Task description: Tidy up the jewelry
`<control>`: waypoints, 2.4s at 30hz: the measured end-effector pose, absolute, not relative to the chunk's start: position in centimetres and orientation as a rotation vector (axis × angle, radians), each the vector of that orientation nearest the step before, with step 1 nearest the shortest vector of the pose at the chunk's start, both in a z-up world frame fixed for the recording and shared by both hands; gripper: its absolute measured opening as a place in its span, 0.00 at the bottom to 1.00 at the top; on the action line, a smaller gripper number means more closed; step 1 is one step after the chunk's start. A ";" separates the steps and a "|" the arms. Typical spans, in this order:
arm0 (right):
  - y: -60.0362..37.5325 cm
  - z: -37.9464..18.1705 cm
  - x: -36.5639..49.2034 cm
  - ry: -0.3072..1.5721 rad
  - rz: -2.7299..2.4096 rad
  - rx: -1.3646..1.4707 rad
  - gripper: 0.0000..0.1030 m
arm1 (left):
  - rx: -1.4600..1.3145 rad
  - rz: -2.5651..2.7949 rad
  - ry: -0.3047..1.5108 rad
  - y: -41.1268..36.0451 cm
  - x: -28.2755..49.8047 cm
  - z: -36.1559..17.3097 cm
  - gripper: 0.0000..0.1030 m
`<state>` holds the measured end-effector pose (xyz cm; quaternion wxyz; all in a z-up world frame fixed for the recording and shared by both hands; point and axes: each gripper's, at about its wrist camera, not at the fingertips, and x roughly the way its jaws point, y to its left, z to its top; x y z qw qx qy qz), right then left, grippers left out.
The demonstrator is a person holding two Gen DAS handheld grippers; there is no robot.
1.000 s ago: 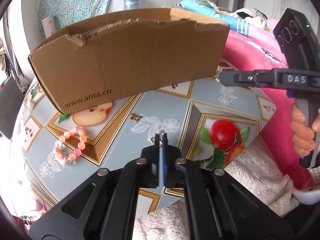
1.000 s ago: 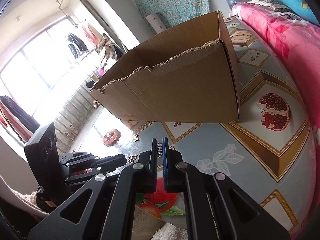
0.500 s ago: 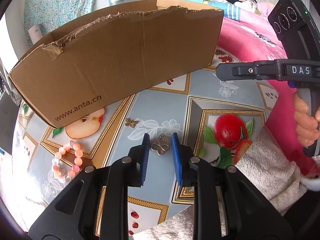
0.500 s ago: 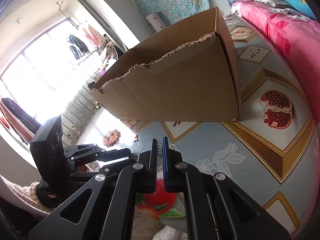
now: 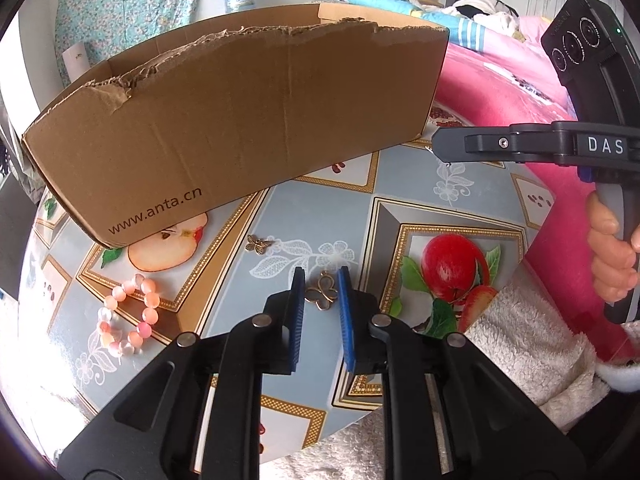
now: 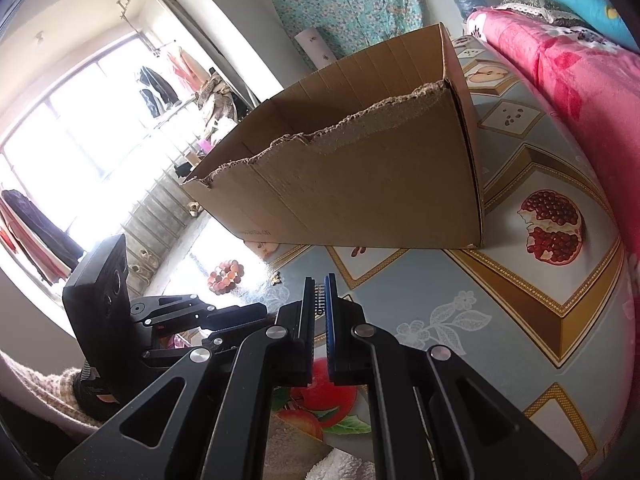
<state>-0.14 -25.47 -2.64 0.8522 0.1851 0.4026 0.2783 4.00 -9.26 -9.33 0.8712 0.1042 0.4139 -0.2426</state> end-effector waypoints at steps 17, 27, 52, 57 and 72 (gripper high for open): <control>-21.0 6.3 7.9 0.792 0.698 0.241 0.05 | 0.009 -0.514 0.650 -2.3 9.0 2.3 0.15; -19.3 2.2 18.3 1.127 0.641 0.329 0.06 | 0.061 -0.374 0.904 -2.3 20.7 0.7 0.15; -22.7 5.1 1.8 0.763 0.845 0.243 0.34 | -0.031 -0.340 0.614 2.9 7.7 1.8 0.41; -21.1 0.5 0.7 0.891 0.787 0.260 0.34 | -0.044 -0.365 0.689 3.7 4.7 -0.9 0.41; -18.1 -4.0 2.1 0.962 0.651 0.249 0.33 | 0.067 -0.282 0.844 1.7 5.1 -8.9 0.35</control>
